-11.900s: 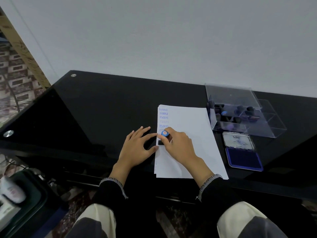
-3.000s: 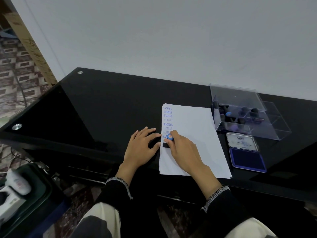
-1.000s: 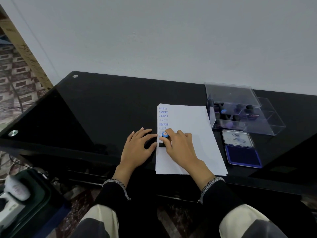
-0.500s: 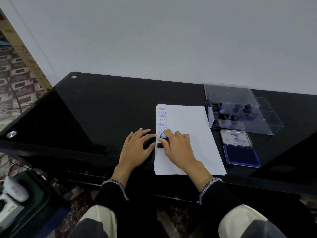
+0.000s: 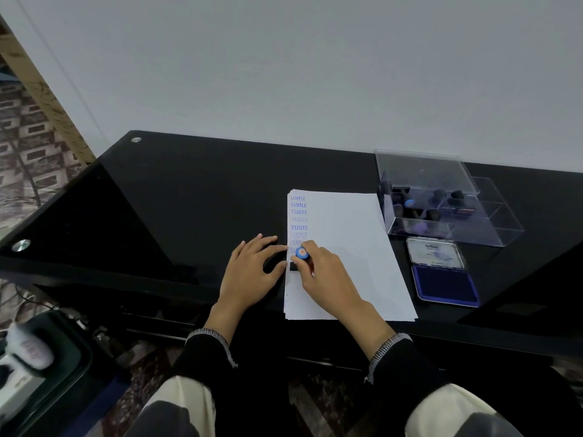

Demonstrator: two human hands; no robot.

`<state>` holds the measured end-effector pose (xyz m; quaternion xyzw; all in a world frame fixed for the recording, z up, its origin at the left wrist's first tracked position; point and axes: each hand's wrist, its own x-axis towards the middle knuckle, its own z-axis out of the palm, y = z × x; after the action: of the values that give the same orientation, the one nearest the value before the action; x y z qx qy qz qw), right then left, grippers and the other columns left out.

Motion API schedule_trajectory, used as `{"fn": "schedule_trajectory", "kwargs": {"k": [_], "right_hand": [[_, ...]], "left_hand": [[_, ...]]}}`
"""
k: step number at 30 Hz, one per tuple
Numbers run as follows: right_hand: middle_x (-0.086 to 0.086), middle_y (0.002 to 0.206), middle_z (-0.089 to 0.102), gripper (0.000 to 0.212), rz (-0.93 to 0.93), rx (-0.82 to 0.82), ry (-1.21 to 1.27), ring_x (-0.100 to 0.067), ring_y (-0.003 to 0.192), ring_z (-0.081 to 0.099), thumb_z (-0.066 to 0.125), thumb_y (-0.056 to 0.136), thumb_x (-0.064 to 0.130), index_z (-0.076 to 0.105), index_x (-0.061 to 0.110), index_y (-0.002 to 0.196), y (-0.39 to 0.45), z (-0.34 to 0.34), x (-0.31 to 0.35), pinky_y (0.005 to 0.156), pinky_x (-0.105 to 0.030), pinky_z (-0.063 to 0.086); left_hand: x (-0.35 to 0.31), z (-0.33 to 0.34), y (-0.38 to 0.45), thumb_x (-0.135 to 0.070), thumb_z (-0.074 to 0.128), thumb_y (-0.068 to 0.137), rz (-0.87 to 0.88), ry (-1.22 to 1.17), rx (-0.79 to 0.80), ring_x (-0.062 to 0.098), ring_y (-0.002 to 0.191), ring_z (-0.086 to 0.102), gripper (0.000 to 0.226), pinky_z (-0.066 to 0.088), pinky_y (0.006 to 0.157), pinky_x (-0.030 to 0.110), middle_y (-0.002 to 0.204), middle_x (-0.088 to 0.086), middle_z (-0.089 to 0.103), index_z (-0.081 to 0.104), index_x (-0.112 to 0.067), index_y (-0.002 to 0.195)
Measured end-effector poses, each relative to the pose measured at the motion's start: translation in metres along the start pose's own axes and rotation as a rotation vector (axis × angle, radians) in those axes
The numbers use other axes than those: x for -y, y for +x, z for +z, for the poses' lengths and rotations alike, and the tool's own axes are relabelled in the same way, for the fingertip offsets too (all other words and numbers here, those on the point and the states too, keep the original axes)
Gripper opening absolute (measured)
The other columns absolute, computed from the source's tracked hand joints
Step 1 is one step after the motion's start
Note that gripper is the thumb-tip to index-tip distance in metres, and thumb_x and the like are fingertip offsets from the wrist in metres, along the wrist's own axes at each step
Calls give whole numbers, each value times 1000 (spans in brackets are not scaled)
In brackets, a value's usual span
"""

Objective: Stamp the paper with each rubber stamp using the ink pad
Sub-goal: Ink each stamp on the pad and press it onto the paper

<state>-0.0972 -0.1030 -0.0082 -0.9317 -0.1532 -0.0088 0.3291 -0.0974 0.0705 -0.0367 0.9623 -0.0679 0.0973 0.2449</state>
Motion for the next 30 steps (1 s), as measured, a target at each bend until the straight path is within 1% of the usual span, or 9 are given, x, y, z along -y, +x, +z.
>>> {"fn": "schedule_trajectory", "kwargs": {"k": [7, 13, 15, 18, 21, 23, 25, 28, 30], "right_hand": [[-5, 110, 62, 25, 25, -26, 26, -16, 82, 57, 48, 99, 34, 49, 16, 117, 15, -2, 2, 71, -23, 51], [-2, 116, 58, 29, 12, 25, -1, -17, 89, 56, 48, 99, 36, 47, 19, 121, 2, -2, 1, 78, -22, 50], [0, 110, 59, 23, 0, 22, 49, -15, 88, 54, 49, 98, 36, 49, 21, 115, -1, -7, -2, 78, -23, 47], [1, 87, 64, 6, 77, -203, 330, -14, 79, 56, 54, 96, 28, 54, 22, 94, -6, -21, -17, 70, -22, 42], [0, 88, 64, 6, 229, -446, 513, -15, 83, 61, 55, 96, 20, 52, 19, 91, -18, -35, -39, 69, -14, 41], [0, 90, 64, 5, 271, -493, 510, -13, 85, 60, 54, 96, 20, 51, 19, 92, -25, -41, -49, 69, -12, 40], [-2, 90, 63, 4, 281, -494, 494, -8, 80, 57, 53, 97, 21, 51, 20, 94, -30, -44, -54, 66, -9, 38], [-2, 90, 63, 4, 281, -479, 487, 1, 72, 53, 51, 98, 21, 52, 17, 99, -35, -42, -58, 62, -6, 37], [-1, 89, 63, 7, 286, -487, 479, 0, 72, 52, 51, 98, 22, 52, 17, 103, -35, -40, -59, 60, -6, 37]], "left_hand": [[0, 0, -1, -44, 53, 94, 1, -3, -10, 9, 143, 27, 35, 11, 118, 33, 145, -14, 45, 56, -38, 129], [-2, -2, 0, -47, 51, 94, -5, 3, 4, 7, 143, 26, 37, 9, 117, 31, 145, -16, 44, 56, -40, 130], [-2, -2, 0, -47, 52, 94, 0, -8, -2, 7, 143, 26, 36, 11, 118, 33, 145, -15, 45, 56, -40, 129], [-2, -4, -2, -47, 55, 93, 0, -43, -12, 6, 141, 29, 32, 13, 119, 32, 141, -17, 47, 61, -39, 124], [-7, -6, -8, -34, 59, 94, -33, -125, -108, 4, 128, 46, 20, 31, 110, 27, 124, -15, 61, 69, -30, 111], [-10, -8, -11, -29, 58, 96, -59, -157, -158, 3, 115, 55, 17, 37, 93, 18, 112, -14, 67, 70, -26, 107], [-11, -9, -12, -29, 56, 97, -54, -156, -158, 4, 107, 59, 19, 39, 87, 15, 108, -14, 68, 70, -26, 108], [-12, -11, -10, -30, 51, 99, -43, -150, -106, 5, 113, 56, 24, 44, 94, 23, 114, -13, 66, 69, -27, 114], [-15, -13, -9, -32, 44, 102, -43, -195, -35, 4, 126, 47, 29, 36, 100, 22, 124, -13, 62, 66, -28, 121]]}}
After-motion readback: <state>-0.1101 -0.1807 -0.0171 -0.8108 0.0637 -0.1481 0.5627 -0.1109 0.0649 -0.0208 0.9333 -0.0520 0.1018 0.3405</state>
